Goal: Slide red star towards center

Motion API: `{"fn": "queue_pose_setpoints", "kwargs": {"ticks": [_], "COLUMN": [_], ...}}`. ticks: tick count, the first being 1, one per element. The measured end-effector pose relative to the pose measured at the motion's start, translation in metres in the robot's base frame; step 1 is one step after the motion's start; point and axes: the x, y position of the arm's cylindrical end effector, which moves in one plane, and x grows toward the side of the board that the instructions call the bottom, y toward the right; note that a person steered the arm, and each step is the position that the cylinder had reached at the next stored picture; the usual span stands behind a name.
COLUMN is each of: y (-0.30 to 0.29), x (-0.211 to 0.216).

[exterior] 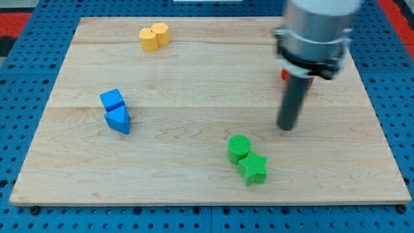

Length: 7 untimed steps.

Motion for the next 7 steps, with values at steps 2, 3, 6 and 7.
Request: {"fn": "queue_pose_setpoints", "kwargs": {"ticks": [2,3,6,7], "y": [0.104,0.055,0.019,0.011], "x": [-0.028,-0.063,-0.090,-0.110]}}
